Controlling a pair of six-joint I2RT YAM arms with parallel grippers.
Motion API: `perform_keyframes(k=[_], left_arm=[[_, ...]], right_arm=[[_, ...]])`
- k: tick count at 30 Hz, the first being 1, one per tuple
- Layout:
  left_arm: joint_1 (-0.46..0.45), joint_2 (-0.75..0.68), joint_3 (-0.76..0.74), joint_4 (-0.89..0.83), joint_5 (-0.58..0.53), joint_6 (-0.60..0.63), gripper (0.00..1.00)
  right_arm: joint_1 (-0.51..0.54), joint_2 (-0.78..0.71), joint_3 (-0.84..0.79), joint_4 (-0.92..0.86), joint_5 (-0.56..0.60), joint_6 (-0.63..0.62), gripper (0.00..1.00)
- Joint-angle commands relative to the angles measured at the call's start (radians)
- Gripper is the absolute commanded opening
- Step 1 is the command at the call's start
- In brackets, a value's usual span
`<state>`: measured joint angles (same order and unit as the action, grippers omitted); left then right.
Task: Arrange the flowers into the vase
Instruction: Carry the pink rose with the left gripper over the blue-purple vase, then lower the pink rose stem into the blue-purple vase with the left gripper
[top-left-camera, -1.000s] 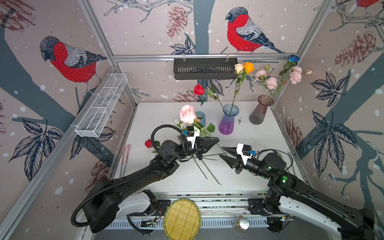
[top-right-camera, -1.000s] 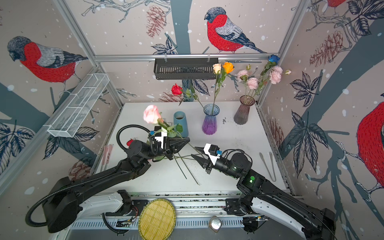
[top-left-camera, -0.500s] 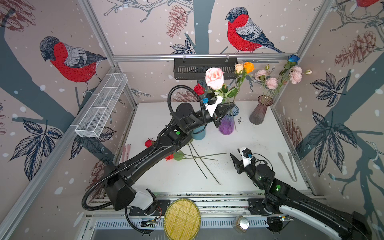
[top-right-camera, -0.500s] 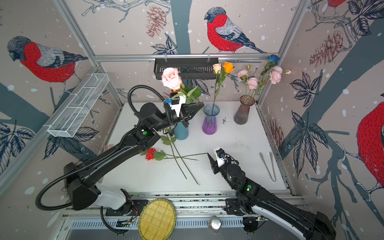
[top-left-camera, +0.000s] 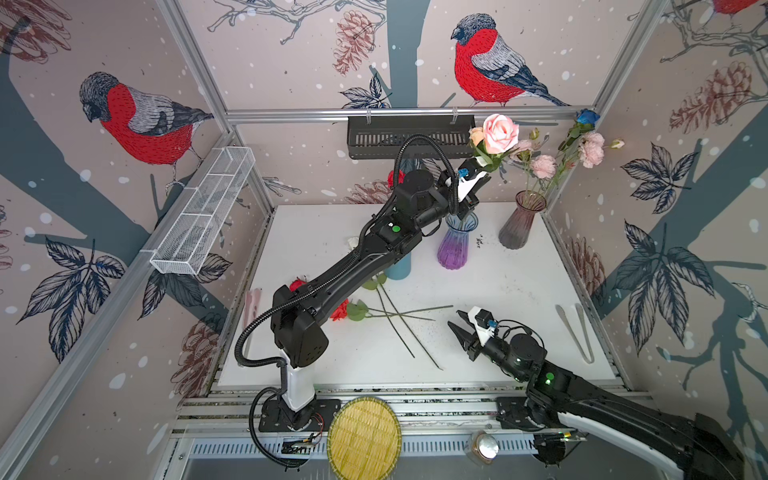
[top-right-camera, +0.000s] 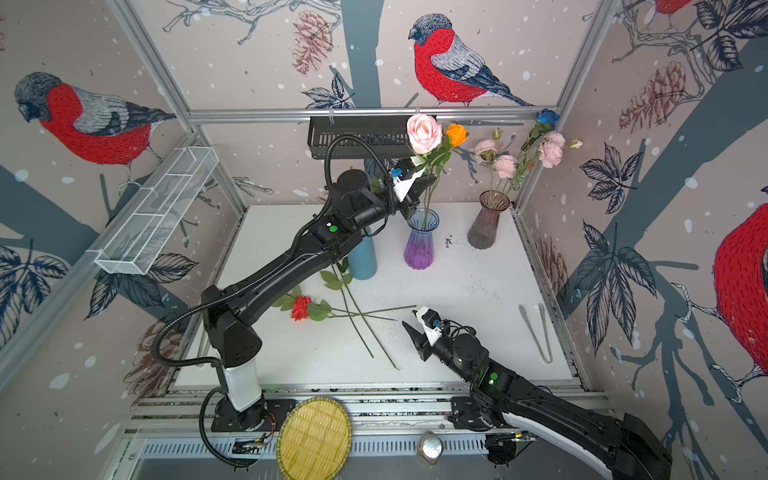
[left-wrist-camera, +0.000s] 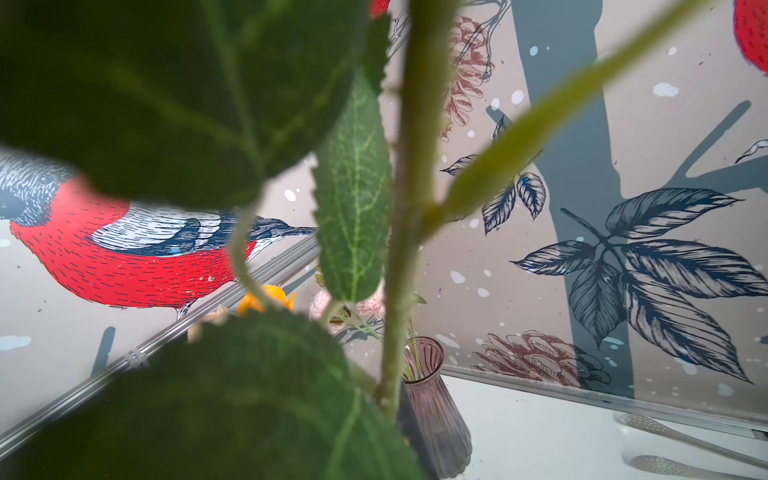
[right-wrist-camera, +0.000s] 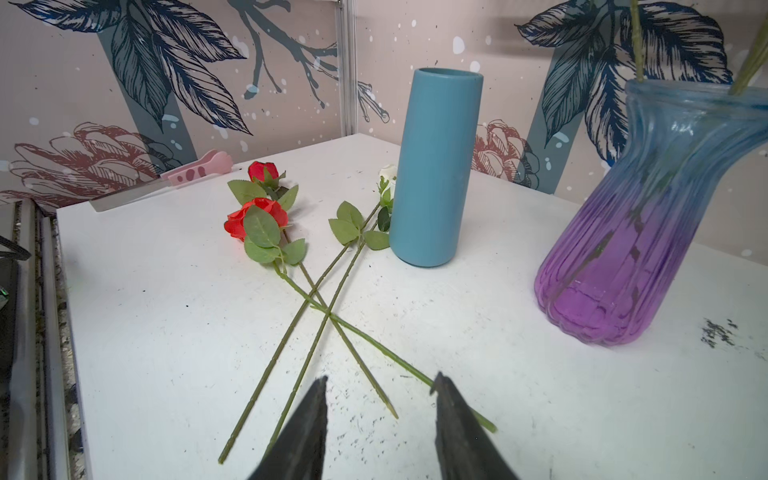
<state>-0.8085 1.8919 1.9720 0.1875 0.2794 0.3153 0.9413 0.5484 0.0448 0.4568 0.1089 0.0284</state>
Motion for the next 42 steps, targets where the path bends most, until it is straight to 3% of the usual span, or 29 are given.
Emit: perform_keyframes(k=[1,7,16,25,35,37,40,42], left_arm=[[0.002,0.029,0.064,-0.024,-0.031,0.052,0.0],[0.022,0.079,0.119,-0.075,-0.027,0.001,0.0],[0.077,0.267,0.386,-0.36,-0.02,-0.176,0.0],[0.19,0.355,0.427,-0.329,0.116,-0.402,0.0],[0.2,0.417,0.49,-0.349,0.18,-0.437,0.0],[0.198,0.418,0.49,-0.36,0.185,-0.433,0.09],[0.198,0.416,0.492,-0.381,0.174,-0.427,0.53],[0.198,0.408,0.494,-0.4,0.155,-0.422,0.68]], right_arm=[[-0.001,-0.002,0.004,0.045,-0.006,-0.006,0.43],[-0.001,0.007,0.005,0.052,0.007,-0.007,0.42],[-0.002,0.019,0.005,0.062,0.015,-0.006,0.41],[-0.002,0.024,0.0,0.068,0.017,0.001,0.39],[-0.004,0.035,-0.004,0.079,0.026,0.007,0.39],[-0.003,0.038,-0.006,0.082,0.028,0.007,0.39],[-0.004,0.044,-0.003,0.087,0.026,0.008,0.39],[-0.004,0.05,-0.003,0.088,0.025,0.008,0.39]])
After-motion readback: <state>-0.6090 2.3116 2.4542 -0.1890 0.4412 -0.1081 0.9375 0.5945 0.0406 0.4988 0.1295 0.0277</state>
